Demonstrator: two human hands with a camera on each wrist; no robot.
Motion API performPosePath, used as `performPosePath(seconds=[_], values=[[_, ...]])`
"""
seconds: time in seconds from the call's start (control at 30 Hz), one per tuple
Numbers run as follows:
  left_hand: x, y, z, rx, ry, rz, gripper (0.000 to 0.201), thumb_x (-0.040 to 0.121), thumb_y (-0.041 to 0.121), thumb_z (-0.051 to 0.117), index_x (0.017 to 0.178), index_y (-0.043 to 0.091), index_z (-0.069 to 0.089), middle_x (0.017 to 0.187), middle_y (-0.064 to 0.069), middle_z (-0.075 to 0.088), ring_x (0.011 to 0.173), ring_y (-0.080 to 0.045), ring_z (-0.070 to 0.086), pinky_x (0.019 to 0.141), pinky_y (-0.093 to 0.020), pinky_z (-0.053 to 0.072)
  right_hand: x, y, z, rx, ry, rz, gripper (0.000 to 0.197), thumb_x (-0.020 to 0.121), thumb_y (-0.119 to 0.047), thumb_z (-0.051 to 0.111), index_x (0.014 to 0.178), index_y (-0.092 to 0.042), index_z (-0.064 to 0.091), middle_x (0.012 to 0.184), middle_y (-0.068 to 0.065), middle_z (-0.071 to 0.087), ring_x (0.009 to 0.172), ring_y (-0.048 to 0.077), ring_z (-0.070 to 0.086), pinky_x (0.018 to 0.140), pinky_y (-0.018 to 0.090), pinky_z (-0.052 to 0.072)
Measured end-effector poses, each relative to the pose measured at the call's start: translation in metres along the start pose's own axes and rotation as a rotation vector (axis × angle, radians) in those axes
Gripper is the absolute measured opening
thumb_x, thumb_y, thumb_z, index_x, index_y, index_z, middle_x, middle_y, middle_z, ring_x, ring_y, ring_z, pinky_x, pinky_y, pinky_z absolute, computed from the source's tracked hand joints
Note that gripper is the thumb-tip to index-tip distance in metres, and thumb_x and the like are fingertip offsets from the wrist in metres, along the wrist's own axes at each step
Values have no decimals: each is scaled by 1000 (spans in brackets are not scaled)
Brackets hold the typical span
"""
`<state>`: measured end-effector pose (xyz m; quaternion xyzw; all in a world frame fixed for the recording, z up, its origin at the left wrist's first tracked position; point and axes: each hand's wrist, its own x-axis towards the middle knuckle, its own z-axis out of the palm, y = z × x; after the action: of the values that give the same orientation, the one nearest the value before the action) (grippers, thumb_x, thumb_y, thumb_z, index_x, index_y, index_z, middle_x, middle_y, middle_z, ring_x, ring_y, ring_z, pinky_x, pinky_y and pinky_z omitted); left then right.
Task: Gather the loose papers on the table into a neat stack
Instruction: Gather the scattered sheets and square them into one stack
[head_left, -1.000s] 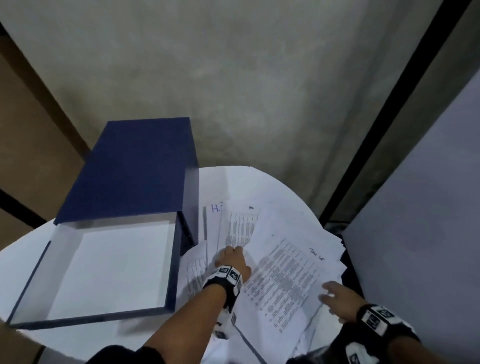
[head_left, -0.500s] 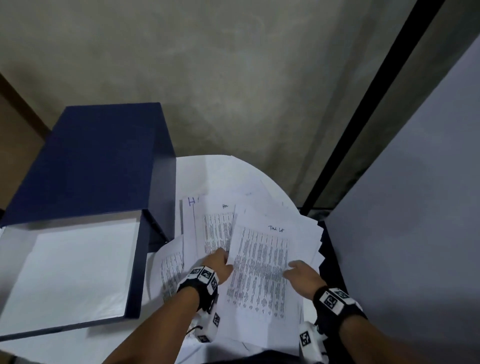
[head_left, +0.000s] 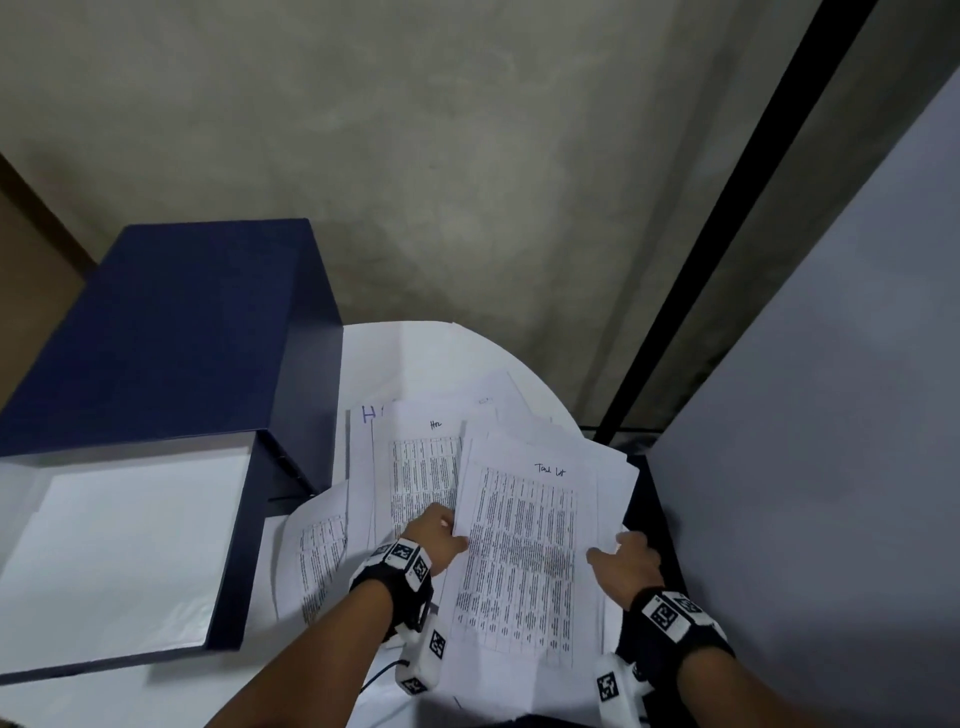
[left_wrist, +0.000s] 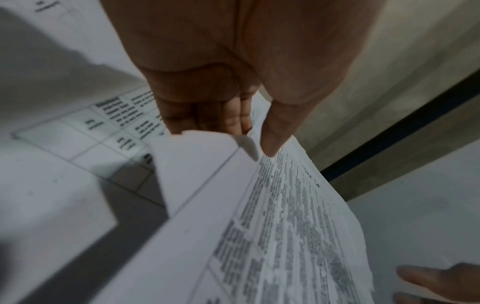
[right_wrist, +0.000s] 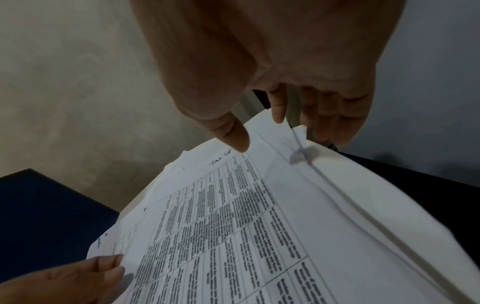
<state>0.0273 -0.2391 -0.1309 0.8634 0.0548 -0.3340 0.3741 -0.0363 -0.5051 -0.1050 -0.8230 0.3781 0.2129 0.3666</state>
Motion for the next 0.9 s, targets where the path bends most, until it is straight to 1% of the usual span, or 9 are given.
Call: performPosePath(seconds=[0.07,0.17,0.23,0.37,0.47,0.53,0.63,0.77,0.9], values=[[0,2,3,-79,-40,14,54,76,38,72,119,25,44,112,1,65,96,-17,64,83,-30,53,8,7,0,6,-101,-26,62,91,-29,65,144,-9,40,142,13,51,125,27,55,104,32,44],[-8,16,8,-118,-85,50,44,82,21,70,122,22,51,119,-1,64,100,-16,63,92,-32,51,10,13,0,49,-191,-53,51,91,-28,65,137,-13,49,116,8,64,93,18,63,78,27,47],[-14,26,6,-131,-22,101,42,86,11,65,125,19,53,119,3,62,100,-14,59,93,-27,47,10,14,-2,98,-167,-75,55,91,-25,67,139,-13,45,133,13,58,108,22,61,88,28,47],[-34,44,-14,-342,78,223,43,89,0,59,128,18,52,113,8,61,108,-12,57,91,-23,45,3,4,-20,229,14,-192,93,83,-28,80,153,-12,21,156,14,31,141,30,39,114,39,35],[-49,55,-34,-537,149,290,41,85,1,66,117,25,56,113,8,68,108,-8,64,92,-27,51,-6,-14,-40,499,-137,-291,105,70,-36,89,152,-16,26,144,3,46,135,23,48,112,39,41],[-56,64,-47,-631,205,316,44,78,3,74,115,21,59,109,4,72,101,-7,68,89,-30,55,-10,-27,-54,604,-245,-381,80,65,-38,88,133,-15,54,134,3,65,119,19,65,101,36,51],[-70,79,-63,-670,254,386,45,71,5,80,110,19,62,101,8,75,93,-3,70,77,-20,55,-23,-46,-70,652,-262,-538,31,89,-8,71,119,-17,66,117,-2,75,109,12,71,95,28,56],[-72,82,-74,-712,284,413,41,71,17,83,108,20,65,107,2,74,102,-13,68,89,-34,52,-24,-58,-79,720,-211,-622,31,92,-2,65,121,-13,67,113,-2,77,106,13,73,93,30,56],[-71,79,-72,-601,378,338,38,66,47,83,77,19,60,76,1,63,69,-15,59,76,-37,54,-25,-65,-71,582,-210,-721,34,94,-3,64,115,-30,65,108,-26,74,106,-6,68,90,14,51]])
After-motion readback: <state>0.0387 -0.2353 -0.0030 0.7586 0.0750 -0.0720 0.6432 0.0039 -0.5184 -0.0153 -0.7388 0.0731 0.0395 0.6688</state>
